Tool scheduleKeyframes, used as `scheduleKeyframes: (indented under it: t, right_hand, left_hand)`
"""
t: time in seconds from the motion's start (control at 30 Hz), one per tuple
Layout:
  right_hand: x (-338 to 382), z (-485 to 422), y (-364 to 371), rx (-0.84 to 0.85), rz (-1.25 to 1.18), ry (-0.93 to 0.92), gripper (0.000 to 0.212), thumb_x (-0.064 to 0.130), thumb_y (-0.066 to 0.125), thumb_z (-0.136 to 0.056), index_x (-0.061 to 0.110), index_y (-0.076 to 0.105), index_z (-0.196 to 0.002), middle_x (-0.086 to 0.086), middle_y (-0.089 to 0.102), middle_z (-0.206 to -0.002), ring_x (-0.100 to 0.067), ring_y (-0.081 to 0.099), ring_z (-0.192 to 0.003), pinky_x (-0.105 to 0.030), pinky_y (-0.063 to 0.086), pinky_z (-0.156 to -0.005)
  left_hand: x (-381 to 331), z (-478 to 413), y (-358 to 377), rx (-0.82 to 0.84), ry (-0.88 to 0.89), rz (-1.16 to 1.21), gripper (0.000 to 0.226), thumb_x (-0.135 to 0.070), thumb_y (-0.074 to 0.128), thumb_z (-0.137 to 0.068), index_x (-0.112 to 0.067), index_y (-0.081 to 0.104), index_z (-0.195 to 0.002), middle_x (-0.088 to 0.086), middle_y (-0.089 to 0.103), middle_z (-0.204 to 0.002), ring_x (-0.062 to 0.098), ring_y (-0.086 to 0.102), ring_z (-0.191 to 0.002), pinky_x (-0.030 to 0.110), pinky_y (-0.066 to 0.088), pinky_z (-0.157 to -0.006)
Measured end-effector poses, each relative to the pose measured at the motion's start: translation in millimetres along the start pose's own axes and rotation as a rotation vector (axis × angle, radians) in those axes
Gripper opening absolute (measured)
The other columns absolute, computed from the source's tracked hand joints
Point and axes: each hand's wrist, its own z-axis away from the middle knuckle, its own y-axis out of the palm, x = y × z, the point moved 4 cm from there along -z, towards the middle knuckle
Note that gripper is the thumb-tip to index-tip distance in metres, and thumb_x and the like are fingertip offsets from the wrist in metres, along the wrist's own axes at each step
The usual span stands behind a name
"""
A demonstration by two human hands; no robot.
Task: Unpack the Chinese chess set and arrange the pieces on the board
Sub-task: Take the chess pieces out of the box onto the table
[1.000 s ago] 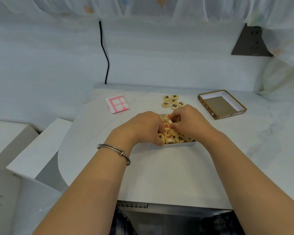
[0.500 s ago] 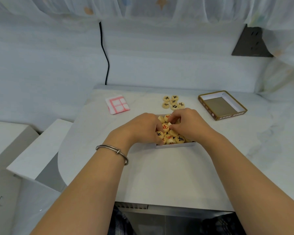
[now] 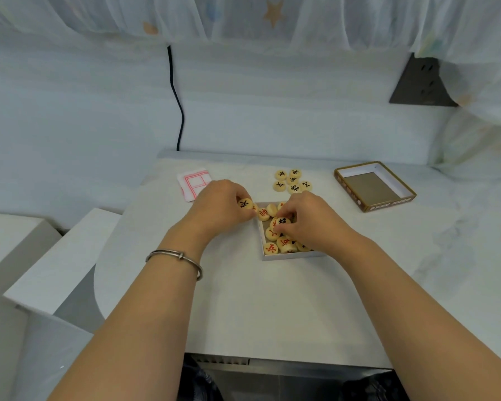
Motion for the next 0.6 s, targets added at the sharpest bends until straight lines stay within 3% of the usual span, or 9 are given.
scheduleKeyframes:
  t: [0.13, 0.23, 0.4, 0.5, 0.6]
  right_hand:
    - [0, -2, 6, 0.027, 0.095, -0.028, 0.031, 0.035, 0.069, -0.08, 0.008, 0.071, -0.096, -0.01, 0.064, -0.09, -0.022, 0.055, -0.088, -0.037, 0.049, -0.077]
    - [-1, -3, 5, 0.006, 0.091, -0.033, 0.03, 0.034, 0.068, -0.081, 0.012, 0.071, -0.102, -0.002, 0.062, -0.095, -0.015, 0.05, -0.09, -0.029, 0.045, -0.077]
    - [-23, -13, -19, -0.183, -0.026, 0.118, 0.034, 0.033, 0.068, -0.082, 0.015, 0.067, -0.112, 0.001, 0.061, -0.11, -0.015, 0.054, -0.103, -0.022, 0.037, -0.077]
    - [-27, -19, -15, -0.136, 0.007, 0.133, 0.032, 0.033, 0.068, -0.083, 0.014, 0.067, -0.108, -0.001, 0.064, -0.108, -0.017, 0.057, -0.098, -0.025, 0.044, -0.076]
    - [-23, -25, -9, -0.119, 0.043, 0.122, 0.029, 0.031, 0.065, -0.082, 0.006, 0.069, -0.096, -0.008, 0.067, -0.097, -0.022, 0.061, -0.088, -0.037, 0.053, -0.077]
  left_hand:
    - [-7, -8, 10, -0.054, 0.012, -0.01, 0.022, -0.033, 0.067, -0.081, -0.018, 0.071, -0.096, -0.002, 0.066, -0.092, 0.015, 0.057, -0.09, 0.029, 0.047, -0.071]
    - [-9, -11, 18, -0.048, 0.036, -0.099, 0.025, -0.034, 0.065, -0.082, -0.016, 0.071, -0.098, 0.002, 0.063, -0.096, 0.016, 0.05, -0.096, 0.029, 0.044, -0.072]
    - [-18, -17, 24, -0.001, 0.085, -0.331, 0.029, -0.035, 0.054, -0.088, -0.011, 0.067, -0.1, 0.005, 0.054, -0.102, 0.02, 0.047, -0.097, 0.029, 0.042, -0.069]
    - [-22, -20, 25, 0.021, 0.105, -0.386, 0.029, -0.035, 0.053, -0.089, -0.012, 0.065, -0.101, 0.005, 0.051, -0.1, 0.021, 0.047, -0.096, 0.029, 0.039, -0.068]
    - [-21, -21, 26, 0.06, 0.116, -0.394, 0.029, -0.036, 0.053, -0.089, -0.014, 0.066, -0.102, 0.004, 0.053, -0.1, 0.021, 0.049, -0.097, 0.029, 0.039, -0.067]
